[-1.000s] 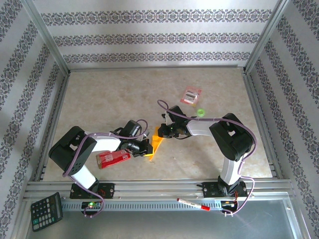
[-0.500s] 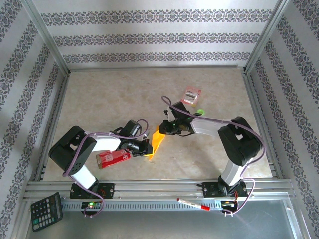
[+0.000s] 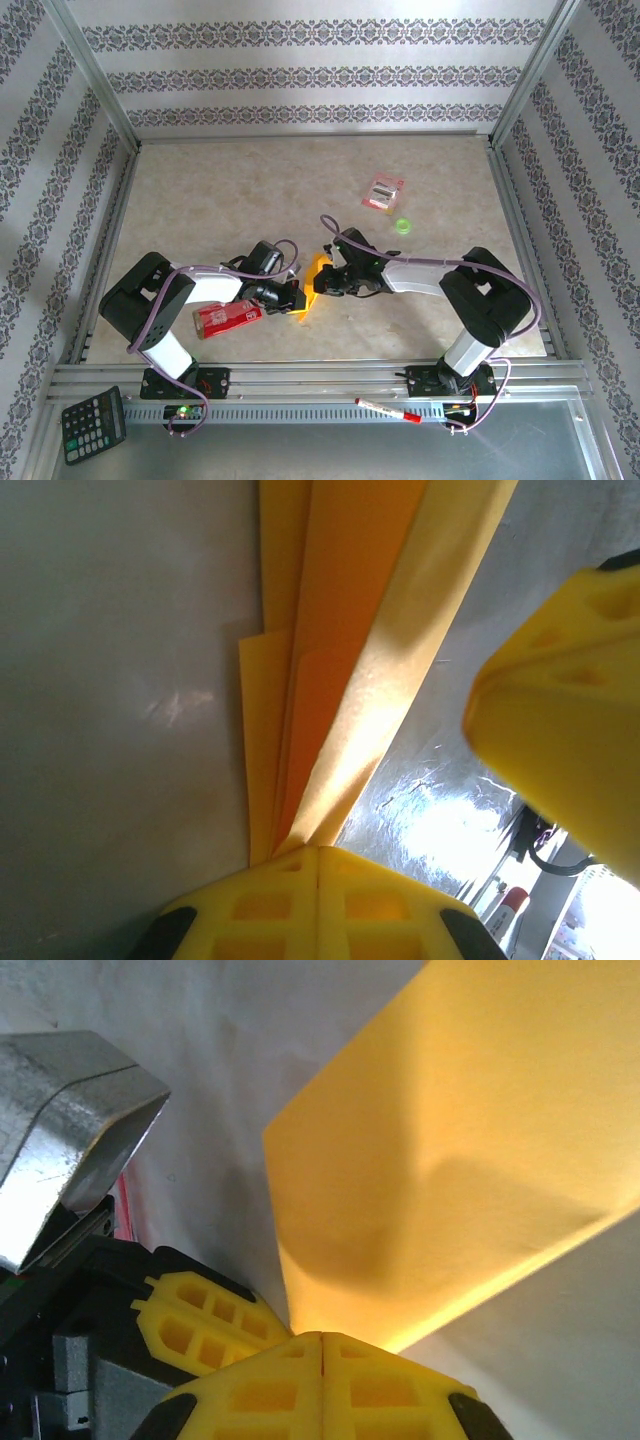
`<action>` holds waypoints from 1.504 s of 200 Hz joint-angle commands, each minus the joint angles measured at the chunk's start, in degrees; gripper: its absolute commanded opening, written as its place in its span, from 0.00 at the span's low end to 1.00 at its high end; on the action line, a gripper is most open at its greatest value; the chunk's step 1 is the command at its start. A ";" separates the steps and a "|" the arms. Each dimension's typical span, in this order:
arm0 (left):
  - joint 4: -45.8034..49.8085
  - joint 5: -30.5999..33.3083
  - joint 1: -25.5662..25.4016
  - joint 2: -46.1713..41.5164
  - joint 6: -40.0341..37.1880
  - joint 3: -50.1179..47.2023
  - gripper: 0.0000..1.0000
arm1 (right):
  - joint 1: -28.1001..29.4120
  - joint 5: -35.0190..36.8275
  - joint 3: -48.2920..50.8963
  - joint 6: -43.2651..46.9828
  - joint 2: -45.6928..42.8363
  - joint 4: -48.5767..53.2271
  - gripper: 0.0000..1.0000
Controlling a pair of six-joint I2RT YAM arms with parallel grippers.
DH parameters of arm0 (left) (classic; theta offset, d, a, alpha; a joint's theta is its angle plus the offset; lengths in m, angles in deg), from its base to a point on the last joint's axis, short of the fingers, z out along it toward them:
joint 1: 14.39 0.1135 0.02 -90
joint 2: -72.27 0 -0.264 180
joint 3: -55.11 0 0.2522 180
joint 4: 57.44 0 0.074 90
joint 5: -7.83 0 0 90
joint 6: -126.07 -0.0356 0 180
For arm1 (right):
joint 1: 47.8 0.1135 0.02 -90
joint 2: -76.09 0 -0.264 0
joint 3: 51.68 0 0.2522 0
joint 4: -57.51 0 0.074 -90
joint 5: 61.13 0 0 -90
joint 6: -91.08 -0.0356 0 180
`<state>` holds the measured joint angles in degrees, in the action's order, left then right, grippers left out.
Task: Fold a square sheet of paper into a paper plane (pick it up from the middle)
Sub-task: Fold the wing for the fifth time at the center of the table.
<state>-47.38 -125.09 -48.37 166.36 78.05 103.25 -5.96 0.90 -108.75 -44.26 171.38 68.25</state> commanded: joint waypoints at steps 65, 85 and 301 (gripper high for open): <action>9.61 7.83 0.34 4.27 -2.51 -3.11 0.00 | -0.48 -0.15 -0.68 0.30 6.49 -2.95 0.03; 10.93 8.63 0.36 4.44 -3.42 -3.20 0.00 | -1.97 -0.18 -0.03 1.12 6.58 -2.76 0.03; 15.13 11.44 0.31 4.49 -6.05 -3.37 0.00 | -18.03 3.47 -5.38 7.33 10.95 2.70 0.02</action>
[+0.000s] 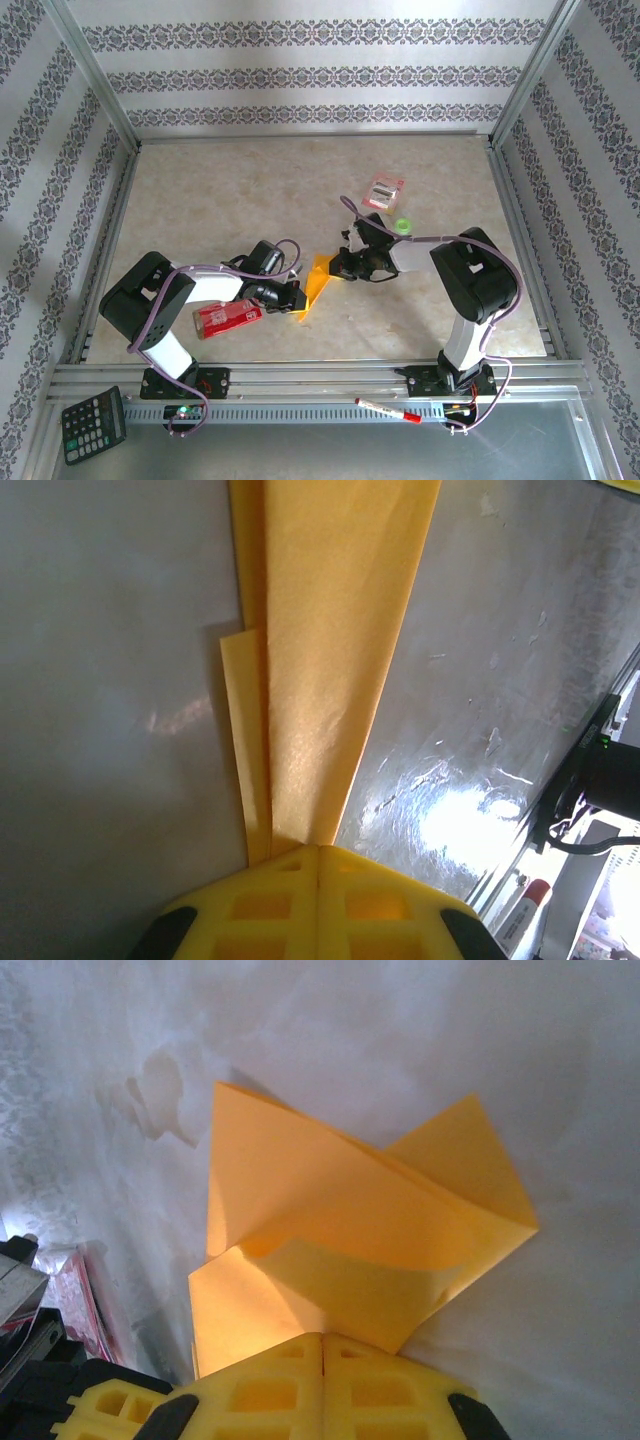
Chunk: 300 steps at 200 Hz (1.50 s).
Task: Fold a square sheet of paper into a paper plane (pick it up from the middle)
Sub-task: Fold the wing for the fifth time at the center of the table.
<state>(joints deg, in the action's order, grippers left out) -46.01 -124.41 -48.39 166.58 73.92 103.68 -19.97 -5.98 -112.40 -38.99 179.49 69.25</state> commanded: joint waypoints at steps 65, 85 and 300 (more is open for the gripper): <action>13.45 10.78 0.33 4.73 -2.24 -3.95 0.00 | -8.42 10.16 -4.79 2.39 5.86 3.25 0.01; 13.41 10.70 0.33 4.90 -2.32 -3.92 0.00 | -9.78 10.42 -6.18 2.41 7.00 4.13 0.01; 12.21 8.93 -1.07 4.22 0.57 -1.36 0.00 | 2.67 5.80 -1.91 -2.31 -1.03 -4.08 0.01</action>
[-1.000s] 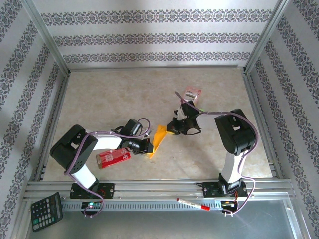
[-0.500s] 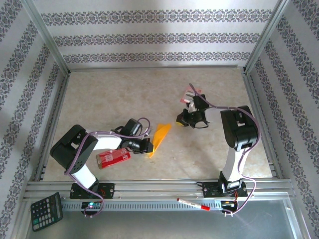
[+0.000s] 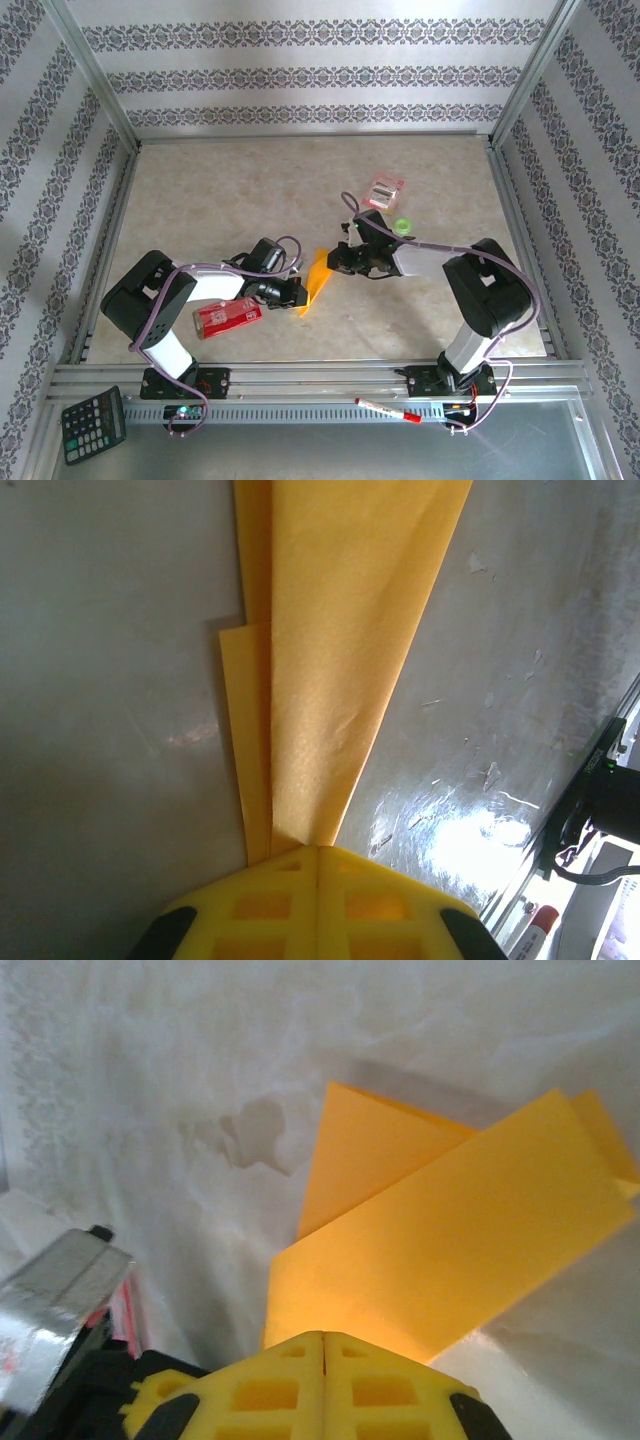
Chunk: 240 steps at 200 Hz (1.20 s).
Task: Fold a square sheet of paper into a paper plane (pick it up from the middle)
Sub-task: Fold the wing for the fifth time at the center of the table.
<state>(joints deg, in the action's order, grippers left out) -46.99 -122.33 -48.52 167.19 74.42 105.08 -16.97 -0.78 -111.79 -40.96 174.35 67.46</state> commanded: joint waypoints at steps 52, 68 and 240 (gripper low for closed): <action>12.85 3.55 -0.96 0.81 1.15 -0.67 0.01 | -2.04 0.53 -1.78 0.87 7.83 -1.47 0.00; 10.49 0.65 -1.03 -0.86 3.20 0.12 0.07 | -2.26 1.00 -0.78 1.10 8.09 -0.88 0.00; 0.89 -2.38 -1.01 11.00 7.20 13.93 0.00 | -3.14 0.32 1.66 0.38 9.84 -3.17 0.00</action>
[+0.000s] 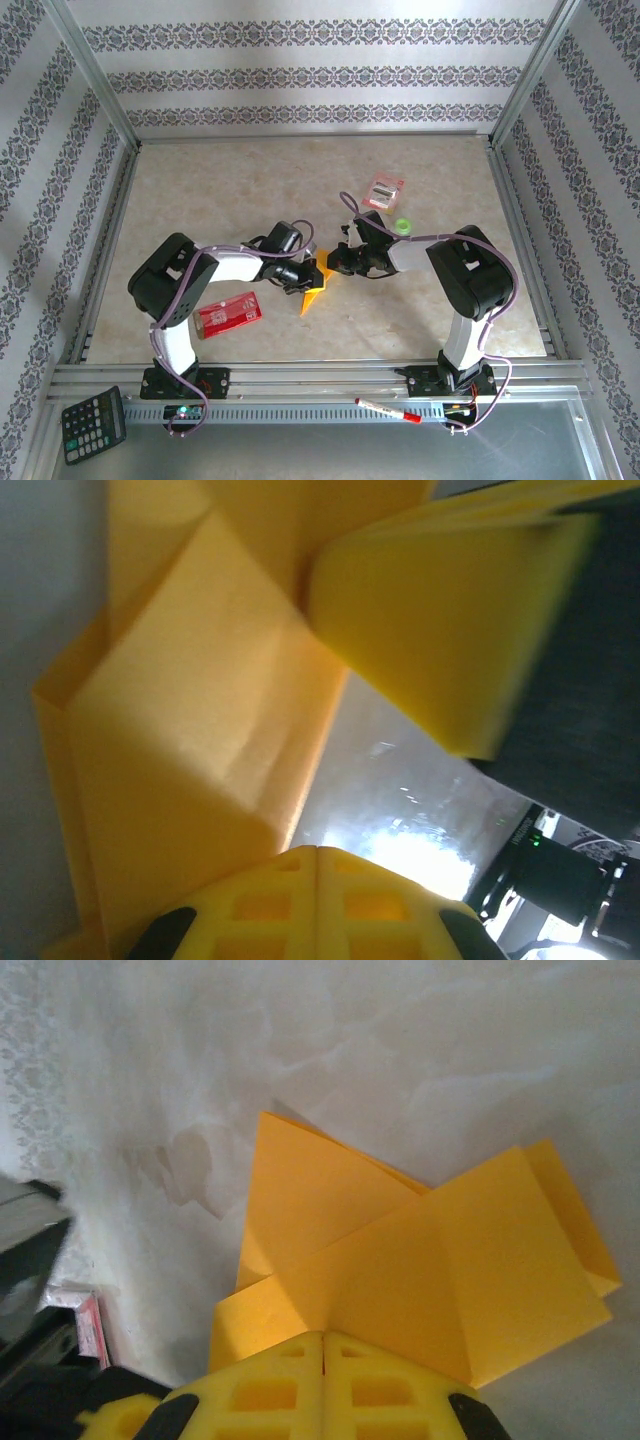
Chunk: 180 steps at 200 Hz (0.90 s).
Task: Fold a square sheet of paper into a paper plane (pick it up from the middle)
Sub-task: Fold the wing for the fifth time at the center of the table.
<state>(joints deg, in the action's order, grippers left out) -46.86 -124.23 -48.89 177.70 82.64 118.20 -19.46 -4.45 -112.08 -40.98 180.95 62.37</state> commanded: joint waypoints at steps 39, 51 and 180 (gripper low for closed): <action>5.62 1.37 -0.77 0.03 -4.05 -1.78 0.00 | -0.90 4.20 1.91 0.40 3.68 2.39 0.00; 6.92 1.38 -0.84 0.00 -4.74 -2.52 0.00 | -0.92 4.38 1.81 0.42 3.93 2.89 0.00; 6.92 -0.48 -2.06 -6.28 -3.39 -14.49 0.00 | -1.01 5.56 0.63 1.61 4.28 6.38 0.00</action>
<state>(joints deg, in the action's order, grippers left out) -47.43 -123.77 -49.68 171.23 77.96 109.37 -19.92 -5.57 -112.56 -40.94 181.52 63.00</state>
